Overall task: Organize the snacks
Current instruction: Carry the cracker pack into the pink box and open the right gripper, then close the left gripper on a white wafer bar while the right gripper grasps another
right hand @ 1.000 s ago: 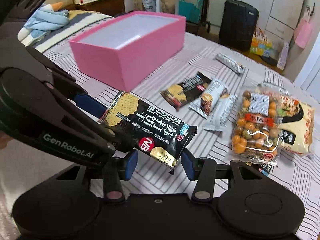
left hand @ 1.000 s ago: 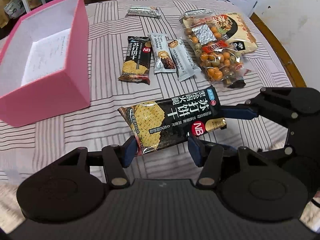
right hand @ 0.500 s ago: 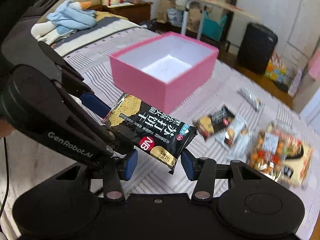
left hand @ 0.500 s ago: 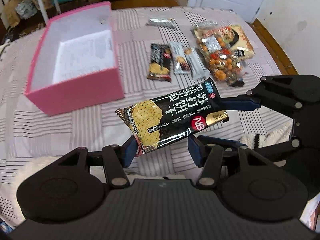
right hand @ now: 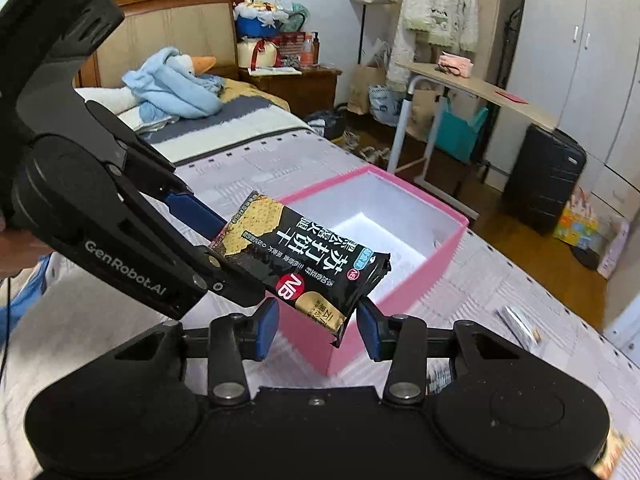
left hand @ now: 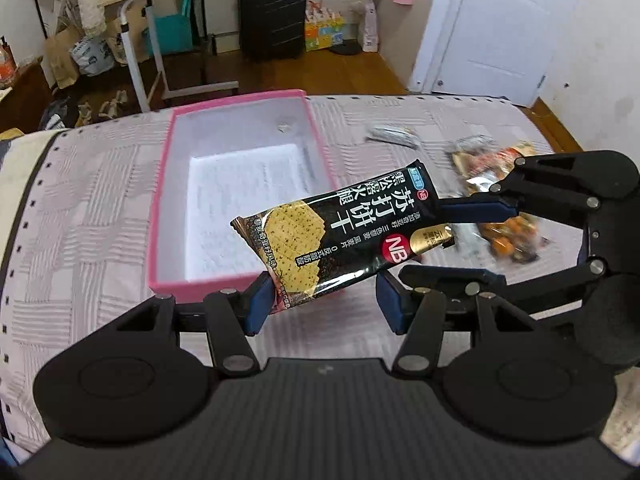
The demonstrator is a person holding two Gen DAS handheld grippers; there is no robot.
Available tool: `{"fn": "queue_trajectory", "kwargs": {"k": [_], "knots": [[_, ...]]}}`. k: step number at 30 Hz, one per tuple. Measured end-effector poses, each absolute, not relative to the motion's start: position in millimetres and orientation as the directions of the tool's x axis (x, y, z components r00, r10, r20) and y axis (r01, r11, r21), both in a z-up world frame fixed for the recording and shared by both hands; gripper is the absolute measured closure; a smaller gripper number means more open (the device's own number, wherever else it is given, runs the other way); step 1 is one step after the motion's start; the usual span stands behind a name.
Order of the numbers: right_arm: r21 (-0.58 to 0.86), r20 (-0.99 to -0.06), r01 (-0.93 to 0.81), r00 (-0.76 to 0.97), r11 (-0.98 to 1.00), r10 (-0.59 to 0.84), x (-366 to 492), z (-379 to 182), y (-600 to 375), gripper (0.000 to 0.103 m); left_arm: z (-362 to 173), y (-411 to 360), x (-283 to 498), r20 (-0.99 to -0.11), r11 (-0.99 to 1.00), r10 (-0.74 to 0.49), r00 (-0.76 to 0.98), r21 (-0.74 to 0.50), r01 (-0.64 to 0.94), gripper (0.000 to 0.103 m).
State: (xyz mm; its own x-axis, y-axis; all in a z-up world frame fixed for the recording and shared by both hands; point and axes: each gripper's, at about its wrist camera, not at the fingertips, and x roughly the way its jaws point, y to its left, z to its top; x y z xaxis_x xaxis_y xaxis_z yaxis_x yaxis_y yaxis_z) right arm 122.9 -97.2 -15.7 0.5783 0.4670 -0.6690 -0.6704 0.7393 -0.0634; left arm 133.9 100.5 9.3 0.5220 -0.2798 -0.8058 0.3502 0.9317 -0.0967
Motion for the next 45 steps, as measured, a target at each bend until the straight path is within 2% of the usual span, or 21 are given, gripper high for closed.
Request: {"fn": "queue_trajectory", "kwargs": {"k": [7,11,14,24,28,34,45], "knots": [[-0.093,-0.657,-0.657,0.605,0.748,0.449,199,-43,-78,0.057,-21,114,214,-0.783,0.945,-0.259,0.566,-0.083,0.318,0.049],[-0.007,-0.661,-0.619,0.592,0.785,0.461,240,-67,-80,0.057,-43,118,260,-0.786,0.945,-0.266,0.557,-0.099,0.311,0.049],[0.008,-0.658,-0.599,0.600,0.800,0.456,261,-85,-76,0.057,-60,120,289,-0.787,0.944,-0.261,0.559,-0.089,0.316,0.049],[-0.045,-0.740,-0.562,0.575,0.826,0.350,320,-110,-54,0.058,-100,120,363,-0.829,0.953,-0.246,0.502,-0.114,0.279,0.049],[-0.074,-0.750,-0.524,0.590,0.849,0.299,324,-108,-55,0.056,-106,122,367,-0.827,0.968,-0.227,0.514,-0.132,0.214,0.043],[0.047,-0.702,-0.527,0.587,0.848,0.403,289,-72,-90,0.056,-89,118,342,-0.795,0.969,-0.224,0.564,-0.123,0.212,0.041],[0.178,-0.712,-0.427,0.566,0.887,0.416,215,-4,-174,0.056,-1,93,257,-0.735,0.938,-0.314,0.601,-0.142,0.316,0.043]]}}
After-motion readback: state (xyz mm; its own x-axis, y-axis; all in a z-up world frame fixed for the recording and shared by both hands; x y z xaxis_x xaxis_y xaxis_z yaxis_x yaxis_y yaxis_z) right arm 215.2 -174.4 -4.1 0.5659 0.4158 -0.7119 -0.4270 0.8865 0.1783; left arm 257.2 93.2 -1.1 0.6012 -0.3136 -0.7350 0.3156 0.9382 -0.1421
